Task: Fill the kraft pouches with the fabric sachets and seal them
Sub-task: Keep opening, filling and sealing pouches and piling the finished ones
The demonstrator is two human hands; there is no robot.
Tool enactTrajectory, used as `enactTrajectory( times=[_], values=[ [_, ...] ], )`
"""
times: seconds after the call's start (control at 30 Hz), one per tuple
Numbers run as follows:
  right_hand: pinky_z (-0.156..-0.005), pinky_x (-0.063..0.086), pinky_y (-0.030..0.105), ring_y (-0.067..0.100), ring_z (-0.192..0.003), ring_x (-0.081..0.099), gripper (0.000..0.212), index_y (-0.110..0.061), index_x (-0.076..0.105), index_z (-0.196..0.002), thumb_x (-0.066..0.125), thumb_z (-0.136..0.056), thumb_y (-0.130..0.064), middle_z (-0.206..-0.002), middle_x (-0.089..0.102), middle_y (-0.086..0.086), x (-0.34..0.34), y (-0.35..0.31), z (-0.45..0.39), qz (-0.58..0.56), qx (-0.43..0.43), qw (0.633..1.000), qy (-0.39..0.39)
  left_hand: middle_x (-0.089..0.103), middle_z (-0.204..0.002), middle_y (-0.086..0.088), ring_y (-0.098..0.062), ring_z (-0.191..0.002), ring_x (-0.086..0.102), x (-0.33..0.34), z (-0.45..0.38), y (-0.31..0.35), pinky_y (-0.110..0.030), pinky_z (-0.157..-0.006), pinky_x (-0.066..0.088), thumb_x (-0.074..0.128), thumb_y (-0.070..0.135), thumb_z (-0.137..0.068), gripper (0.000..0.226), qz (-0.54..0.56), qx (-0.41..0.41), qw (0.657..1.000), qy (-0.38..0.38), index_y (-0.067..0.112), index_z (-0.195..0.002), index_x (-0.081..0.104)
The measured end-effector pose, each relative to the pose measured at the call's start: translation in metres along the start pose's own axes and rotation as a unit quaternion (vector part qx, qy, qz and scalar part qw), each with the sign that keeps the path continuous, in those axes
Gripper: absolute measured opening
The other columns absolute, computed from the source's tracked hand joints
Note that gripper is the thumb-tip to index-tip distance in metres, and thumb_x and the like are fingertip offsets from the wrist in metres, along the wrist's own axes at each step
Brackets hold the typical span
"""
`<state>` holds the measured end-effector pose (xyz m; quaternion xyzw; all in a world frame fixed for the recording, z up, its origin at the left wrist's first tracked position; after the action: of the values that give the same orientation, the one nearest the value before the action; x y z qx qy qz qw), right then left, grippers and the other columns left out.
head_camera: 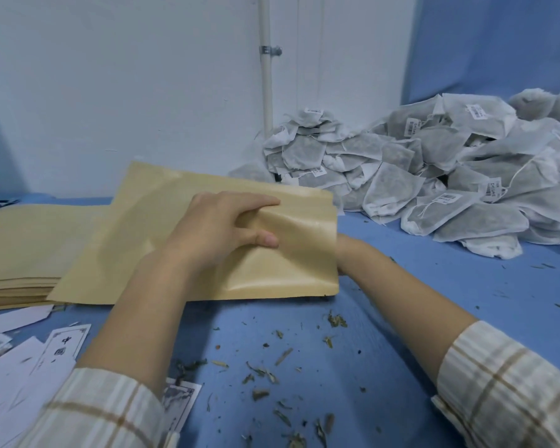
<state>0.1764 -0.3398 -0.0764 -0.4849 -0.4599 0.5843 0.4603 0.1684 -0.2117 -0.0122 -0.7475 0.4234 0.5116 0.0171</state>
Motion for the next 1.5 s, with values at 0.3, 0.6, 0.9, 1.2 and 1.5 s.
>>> enactTrajectory(
  times=[0.3, 0.6, 0.9, 1.2, 1.5],
  values=[
    [-0.109, 0.026, 0.036, 0.022, -0.136, 0.028, 0.06, -0.018, 0.029, -0.143, 0.047, -0.092, -0.043, -0.148, 0.033, 0.005, -0.061, 0.027, -0.03, 0.482, -0.102, 0.851, 0.183, 0.059, -0.128, 0.005, -0.014, -0.124, 0.038, -0.025, 0.011, -0.039, -0.022, -0.098, 0.016, 0.075, 0.045, -0.071, 0.056, -0.078, -0.082, 0.991, 0.073, 0.037, -0.125, 0.059],
    [-0.107, 0.029, 0.037, 0.021, -0.121, 0.048, 0.064, -0.026, 0.036, -0.138, 0.049, -0.085, -0.059, -0.127, 0.058, 0.001, -0.068, 0.032, -0.036, 0.505, -0.086, 0.837, 0.19, 0.055, -0.128, 0.01, -0.011, -0.13, 0.036, -0.014, 0.011, -0.044, -0.02, -0.096, 0.009, 0.073, 0.048, -0.073, 0.064, -0.092, -0.083, 0.992, 0.019, 0.037, -0.131, 0.051],
    [-0.064, 0.054, 0.031, 0.029, -0.076, 0.064, 0.024, -0.013, 0.067, -0.092, 0.044, -0.093, -0.017, -0.089, 0.066, 0.012, -0.099, 0.009, -0.005, 0.146, -0.16, 0.894, 0.391, 0.052, -0.137, 0.011, -0.012, -0.133, 0.035, -0.023, 0.011, -0.042, -0.026, -0.105, 0.014, 0.074, 0.043, -0.074, 0.062, -0.071, -0.089, 0.992, 0.061, 0.035, -0.131, 0.053],
    [-0.061, 0.057, 0.02, 0.011, -0.051, 0.065, 0.016, 0.002, 0.061, -0.098, 0.05, -0.089, 0.008, -0.076, 0.061, 0.009, -0.081, -0.004, -0.002, -0.234, -0.126, 0.945, 0.193, 0.056, -0.131, 0.011, -0.01, -0.129, 0.038, -0.026, 0.01, -0.025, -0.04, -0.114, 0.019, 0.076, 0.036, -0.074, 0.058, 0.008, -0.077, 0.993, 0.086, 0.035, -0.128, 0.056],
    [-0.063, 0.057, 0.024, 0.022, -0.071, 0.069, 0.017, -0.007, 0.068, -0.088, 0.057, -0.083, 0.004, -0.096, 0.066, 0.016, -0.053, -0.067, 0.066, -0.163, -0.184, 0.96, 0.135, 0.062, -0.103, 0.037, 0.02, -0.098, 0.053, -0.071, 0.037, 0.001, 0.002, -0.08, 0.037, 0.078, 0.025, -0.072, 0.045, 0.223, -0.057, 0.967, 0.112, 0.047, -0.108, 0.062]
  ],
)
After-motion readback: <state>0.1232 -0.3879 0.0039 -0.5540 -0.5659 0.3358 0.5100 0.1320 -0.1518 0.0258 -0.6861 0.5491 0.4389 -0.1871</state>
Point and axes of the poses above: each hand's wrist, its own z-axis away from the middle knuckle, its own x-axis out of the palm, y = z × x, the point moved 7 cm from there along -z, towards the middle knuckle
